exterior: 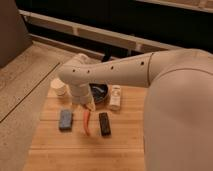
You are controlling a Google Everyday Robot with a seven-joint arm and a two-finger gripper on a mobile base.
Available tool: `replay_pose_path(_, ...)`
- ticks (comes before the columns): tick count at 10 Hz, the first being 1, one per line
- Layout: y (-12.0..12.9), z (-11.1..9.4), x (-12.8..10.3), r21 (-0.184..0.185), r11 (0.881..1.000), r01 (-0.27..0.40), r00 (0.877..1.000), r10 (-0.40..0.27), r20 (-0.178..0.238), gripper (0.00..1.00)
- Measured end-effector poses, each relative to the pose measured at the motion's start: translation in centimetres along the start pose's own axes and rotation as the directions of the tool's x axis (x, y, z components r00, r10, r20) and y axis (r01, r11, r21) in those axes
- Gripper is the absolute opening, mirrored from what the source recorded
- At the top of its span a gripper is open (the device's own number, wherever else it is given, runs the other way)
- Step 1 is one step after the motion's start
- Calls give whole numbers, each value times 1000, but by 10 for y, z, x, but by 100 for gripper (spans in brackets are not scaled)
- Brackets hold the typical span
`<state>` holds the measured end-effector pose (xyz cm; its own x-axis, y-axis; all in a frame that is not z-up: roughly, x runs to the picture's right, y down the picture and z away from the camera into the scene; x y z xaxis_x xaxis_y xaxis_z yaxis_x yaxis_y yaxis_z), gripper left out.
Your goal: Place the bottle in the ceramic bowl
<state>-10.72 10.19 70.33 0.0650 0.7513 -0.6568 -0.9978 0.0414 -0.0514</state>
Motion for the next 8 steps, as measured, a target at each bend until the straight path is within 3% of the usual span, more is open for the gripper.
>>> replay_pose_path(2,-7,-5,-21,33,995,-89,996,89,18,65)
replay_pose_path(3,-12,-12,-39,53,985,-162,986,160,40,65)
replay_pose_path(6,-57,-38,-69,76,934,-350,935,344,84,65)
replay_pose_path(8,-87,-49,-73,90,904,-417,907,407,107,65)
